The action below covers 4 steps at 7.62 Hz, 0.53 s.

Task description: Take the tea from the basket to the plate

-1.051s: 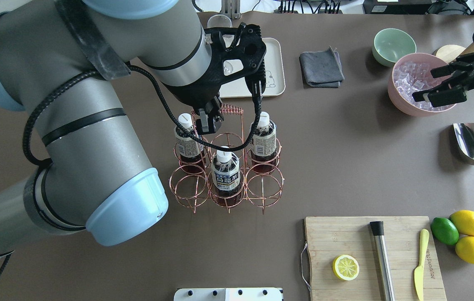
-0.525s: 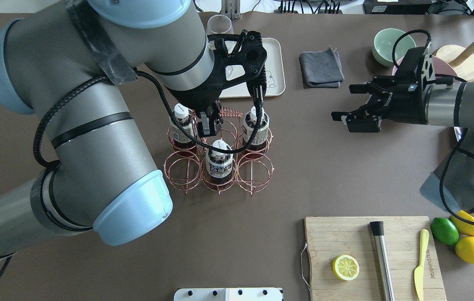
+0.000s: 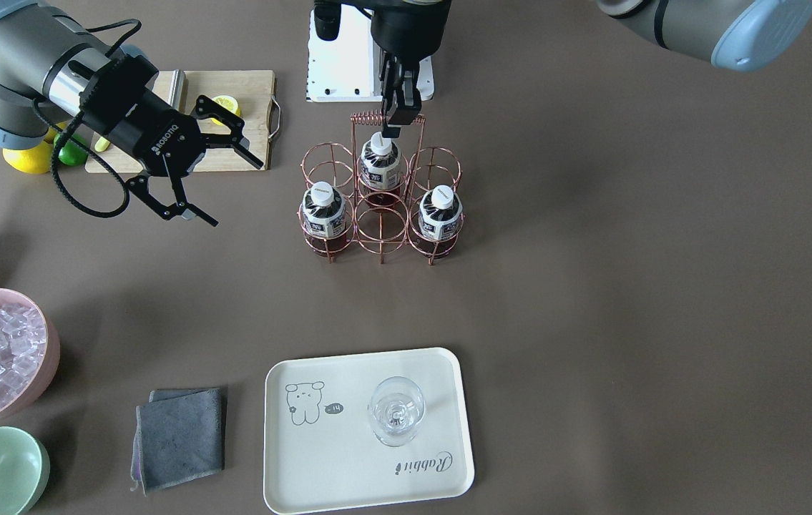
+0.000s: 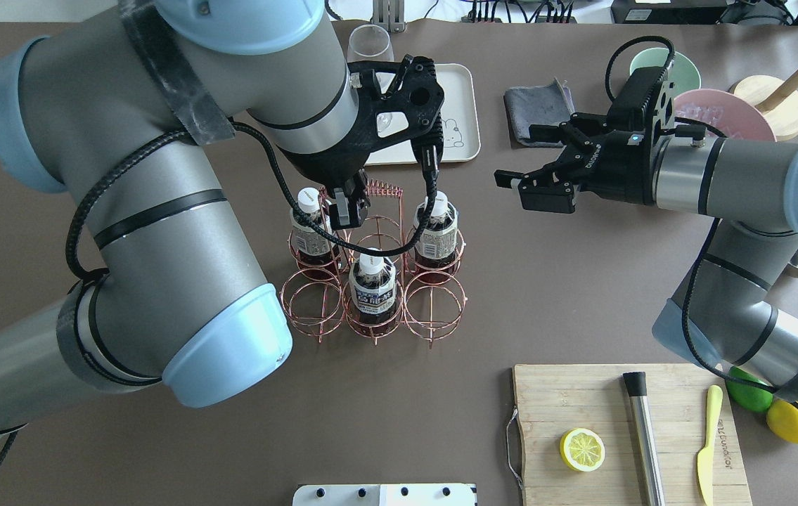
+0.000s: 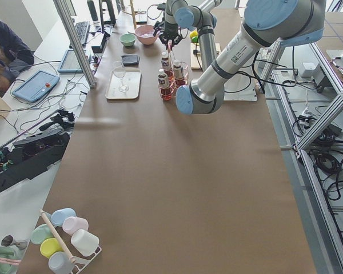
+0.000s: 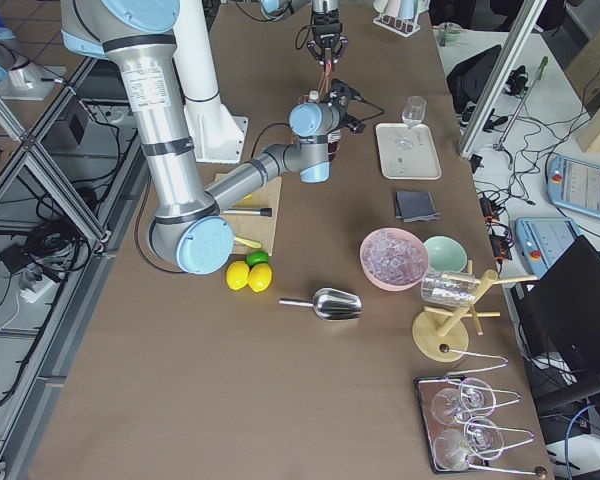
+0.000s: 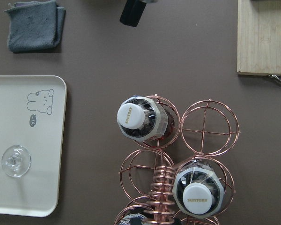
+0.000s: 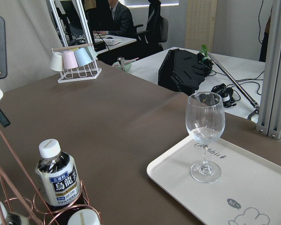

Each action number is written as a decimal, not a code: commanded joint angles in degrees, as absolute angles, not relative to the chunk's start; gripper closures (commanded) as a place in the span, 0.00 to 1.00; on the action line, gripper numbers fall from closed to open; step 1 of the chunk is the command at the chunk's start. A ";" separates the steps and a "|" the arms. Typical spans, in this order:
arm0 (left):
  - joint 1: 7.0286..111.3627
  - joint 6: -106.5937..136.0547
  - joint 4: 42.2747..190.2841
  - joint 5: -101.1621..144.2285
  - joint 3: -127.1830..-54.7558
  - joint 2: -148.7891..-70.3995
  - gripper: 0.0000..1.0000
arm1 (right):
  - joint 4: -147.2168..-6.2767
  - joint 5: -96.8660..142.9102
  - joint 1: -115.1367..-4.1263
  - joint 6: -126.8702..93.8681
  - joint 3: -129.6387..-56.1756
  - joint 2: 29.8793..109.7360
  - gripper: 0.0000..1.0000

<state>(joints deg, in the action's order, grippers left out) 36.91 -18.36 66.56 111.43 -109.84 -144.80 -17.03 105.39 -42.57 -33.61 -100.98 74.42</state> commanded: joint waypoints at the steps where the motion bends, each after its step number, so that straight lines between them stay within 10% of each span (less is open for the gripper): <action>1: 36.91 -18.37 66.62 110.74 -109.51 -144.49 1.00 | -18.18 98.47 -36.50 -33.31 -100.55 72.17 0.00; 4: 36.91 -18.37 66.62 110.74 -109.86 -144.75 1.00 | -23.29 94.94 -33.76 -33.22 -101.16 69.26 0.00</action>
